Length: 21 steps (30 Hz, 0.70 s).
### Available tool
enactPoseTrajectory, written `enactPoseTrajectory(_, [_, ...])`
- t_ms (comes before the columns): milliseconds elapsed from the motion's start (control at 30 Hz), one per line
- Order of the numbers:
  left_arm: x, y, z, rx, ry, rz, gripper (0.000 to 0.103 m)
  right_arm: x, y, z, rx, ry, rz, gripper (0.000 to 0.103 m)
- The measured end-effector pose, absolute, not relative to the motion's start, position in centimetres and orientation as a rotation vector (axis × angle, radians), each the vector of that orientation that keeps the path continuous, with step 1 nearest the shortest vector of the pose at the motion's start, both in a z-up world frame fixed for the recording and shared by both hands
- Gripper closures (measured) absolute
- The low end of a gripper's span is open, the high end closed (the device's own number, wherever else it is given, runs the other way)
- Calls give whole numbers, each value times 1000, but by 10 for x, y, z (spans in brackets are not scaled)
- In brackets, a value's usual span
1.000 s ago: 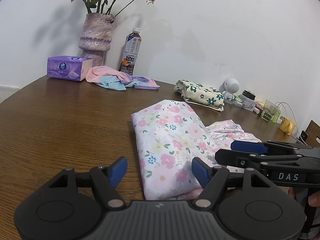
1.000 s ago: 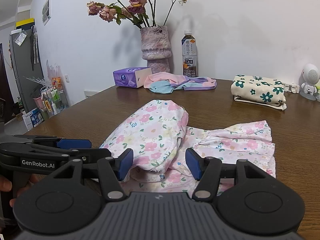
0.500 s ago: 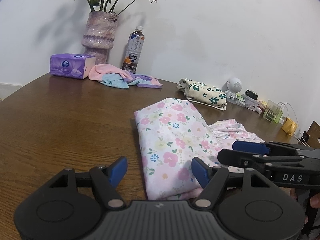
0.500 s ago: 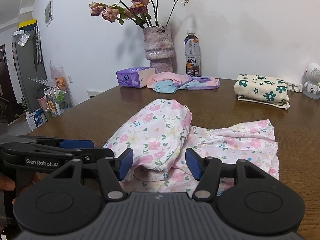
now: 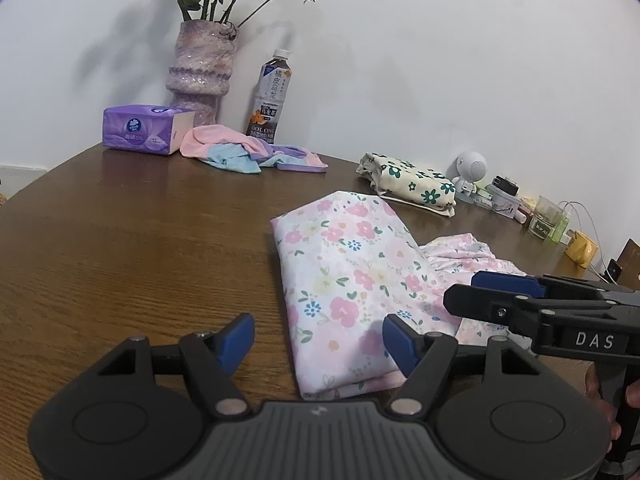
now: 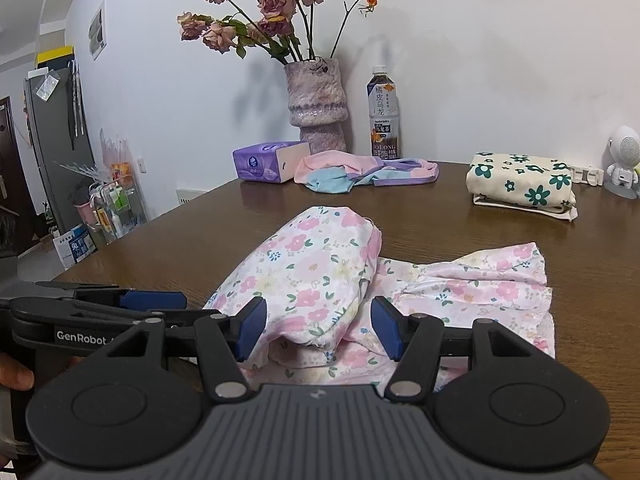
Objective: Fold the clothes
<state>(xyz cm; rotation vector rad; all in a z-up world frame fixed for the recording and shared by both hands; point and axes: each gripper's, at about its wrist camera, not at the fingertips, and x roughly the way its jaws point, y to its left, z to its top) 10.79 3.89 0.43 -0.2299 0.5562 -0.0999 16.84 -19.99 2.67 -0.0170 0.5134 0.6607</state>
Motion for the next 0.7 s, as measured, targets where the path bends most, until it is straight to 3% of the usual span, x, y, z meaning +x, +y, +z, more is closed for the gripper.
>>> enactPoseTrajectory(400, [110, 50, 25, -259, 533, -79, 33, 181, -202, 30, 47, 580, 693, 44])
enactPoseTrajectory(700, [162, 62, 29, -326, 616, -119, 35, 219, -185, 41, 101, 626, 632, 46])
